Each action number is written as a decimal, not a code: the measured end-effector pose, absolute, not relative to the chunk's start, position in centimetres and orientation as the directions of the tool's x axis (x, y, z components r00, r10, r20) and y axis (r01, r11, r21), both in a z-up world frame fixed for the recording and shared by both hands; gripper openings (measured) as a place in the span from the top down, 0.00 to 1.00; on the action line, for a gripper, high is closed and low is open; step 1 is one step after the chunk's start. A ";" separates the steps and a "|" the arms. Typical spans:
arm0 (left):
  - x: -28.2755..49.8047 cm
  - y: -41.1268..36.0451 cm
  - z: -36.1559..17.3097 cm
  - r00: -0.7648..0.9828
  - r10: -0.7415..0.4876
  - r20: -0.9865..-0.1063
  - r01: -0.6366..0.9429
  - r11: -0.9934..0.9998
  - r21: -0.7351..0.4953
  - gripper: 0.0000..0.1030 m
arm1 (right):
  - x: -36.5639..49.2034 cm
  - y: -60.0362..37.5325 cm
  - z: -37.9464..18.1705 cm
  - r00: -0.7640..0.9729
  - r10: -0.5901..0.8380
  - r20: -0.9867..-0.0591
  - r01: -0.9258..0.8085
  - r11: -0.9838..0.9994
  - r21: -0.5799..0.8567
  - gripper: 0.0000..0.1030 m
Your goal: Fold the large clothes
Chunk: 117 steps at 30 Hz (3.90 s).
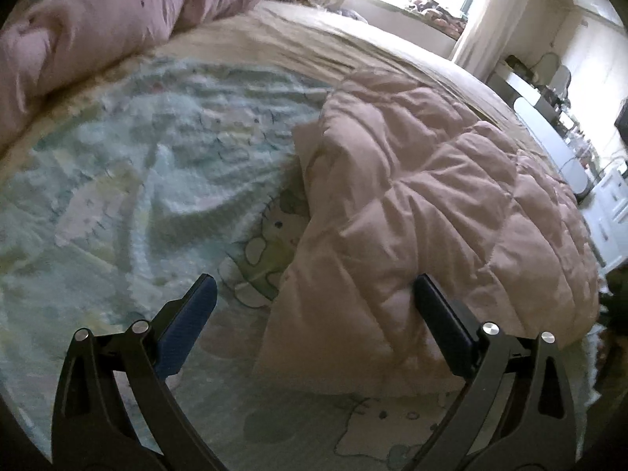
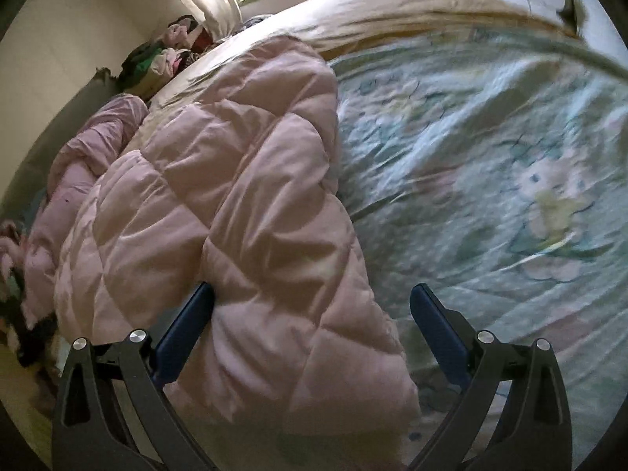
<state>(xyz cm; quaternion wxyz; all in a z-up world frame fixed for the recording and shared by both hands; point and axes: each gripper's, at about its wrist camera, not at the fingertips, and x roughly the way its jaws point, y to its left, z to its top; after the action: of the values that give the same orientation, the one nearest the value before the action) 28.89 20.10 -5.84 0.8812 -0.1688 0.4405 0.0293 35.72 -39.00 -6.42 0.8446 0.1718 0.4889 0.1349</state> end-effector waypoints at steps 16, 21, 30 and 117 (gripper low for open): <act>32.0 21.2 -9.8 0.575 -0.419 -0.703 -0.204 0.759 -0.619 0.08 | 39.0 -39.9 -8.1 0.399 0.565 -0.723 -0.072 0.805 0.589 0.04; 32.9 21.6 -10.8 0.611 -0.453 -0.649 -0.215 0.694 -0.687 0.09 | 39.3 -39.9 -8.0 0.389 0.585 -0.711 -0.056 0.786 0.616 0.11; 32.0 19.5 -4.9 0.705 -0.346 -0.619 -0.117 0.804 -0.582 0.59 | 37.7 -37.2 -2.6 0.468 0.508 -0.723 -0.155 0.853 0.499 0.64; 6.7 9.1 9.7 0.812 -0.061 -0.580 -0.056 0.982 -0.183 0.09 | 6.8 -33.4 16.1 0.790 0.370 -0.488 -0.300 0.929 0.218 0.04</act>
<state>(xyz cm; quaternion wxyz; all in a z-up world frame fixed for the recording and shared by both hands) 6.74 9.09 9.73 0.9470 -0.0960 0.3064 -0.0014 6.83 -33.37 16.14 0.9440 0.0648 0.2707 0.1775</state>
